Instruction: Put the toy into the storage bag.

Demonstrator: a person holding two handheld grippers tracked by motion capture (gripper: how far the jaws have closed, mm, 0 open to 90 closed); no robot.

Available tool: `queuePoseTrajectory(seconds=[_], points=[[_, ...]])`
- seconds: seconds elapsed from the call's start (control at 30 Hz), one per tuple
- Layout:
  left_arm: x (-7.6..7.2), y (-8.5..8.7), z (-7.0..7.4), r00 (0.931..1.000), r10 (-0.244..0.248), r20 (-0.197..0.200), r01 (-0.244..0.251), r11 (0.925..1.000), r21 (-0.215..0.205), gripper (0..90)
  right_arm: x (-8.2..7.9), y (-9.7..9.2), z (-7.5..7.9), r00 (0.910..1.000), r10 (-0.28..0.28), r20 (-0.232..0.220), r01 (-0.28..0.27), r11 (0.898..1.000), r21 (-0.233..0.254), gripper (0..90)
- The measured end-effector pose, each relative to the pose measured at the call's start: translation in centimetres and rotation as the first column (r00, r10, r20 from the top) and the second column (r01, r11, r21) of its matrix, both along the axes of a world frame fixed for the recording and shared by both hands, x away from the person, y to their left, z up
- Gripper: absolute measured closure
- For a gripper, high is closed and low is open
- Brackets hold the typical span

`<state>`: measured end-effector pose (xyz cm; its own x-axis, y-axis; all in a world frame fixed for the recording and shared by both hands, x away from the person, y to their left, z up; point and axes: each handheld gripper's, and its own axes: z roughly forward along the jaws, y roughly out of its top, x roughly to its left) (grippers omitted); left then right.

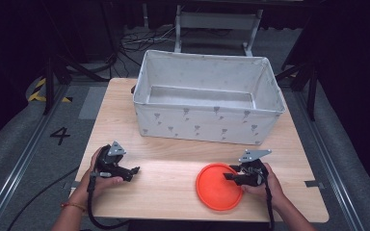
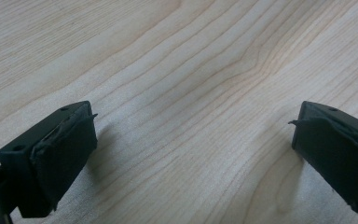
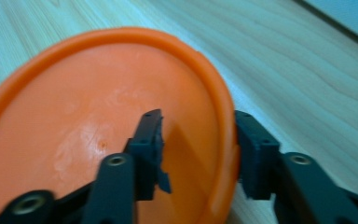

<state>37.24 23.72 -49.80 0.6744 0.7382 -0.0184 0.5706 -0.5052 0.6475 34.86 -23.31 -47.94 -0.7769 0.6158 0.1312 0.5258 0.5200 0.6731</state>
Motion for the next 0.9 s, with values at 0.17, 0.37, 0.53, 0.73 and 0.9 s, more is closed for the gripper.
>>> queuePoseTrajectory(seconds=[0.17, 0.37, 0.53, 0.73, 0.9], points=[[0.0, 0.0, 0.0, 1.0000, 0.000, -0.001, 0.000, 1.0000, 0.000, 0.2, -0.1, -0.4, 0.7, 0.9999, 0.008, 0.006, -0.009, 0.999, 0.037, 72.5], [0.0, 0.0, 0.0, 1.0000, -0.002, 0.000, 0.002, 1.0000, -0.001, 0.2, -0.6, -0.8, 2.6, 0.9976, 0.053, 0.045, -0.057, 0.994, 0.097, 79.6], [0.0, 0.0, 0.0, 1.0000, -0.001, 0.000, 0.001, 1.0000, 0.000, 0.2, -1.8, -0.7, 5.2, 0.9868, 0.099, 0.128, -0.112, 0.989, 0.097, 81.9], [-0.1, 0.0, 0.0, 1.0000, 0.005, -0.002, -0.005, 1.0000, -0.004, 0.3, -3.1, -0.8, 8.4, 0.9608, 0.124, 0.248, -0.121, 0.992, -0.026, 82.2], [-0.1, 0.0, 0.0, 1.0000, 0.006, 0.003, -0.006, 1.0000, -0.006, 0.5, -2.9, -1.7, 10.2, 0.9515, 0.106, 0.289, -0.093, 0.994, -0.059, 82.3]])
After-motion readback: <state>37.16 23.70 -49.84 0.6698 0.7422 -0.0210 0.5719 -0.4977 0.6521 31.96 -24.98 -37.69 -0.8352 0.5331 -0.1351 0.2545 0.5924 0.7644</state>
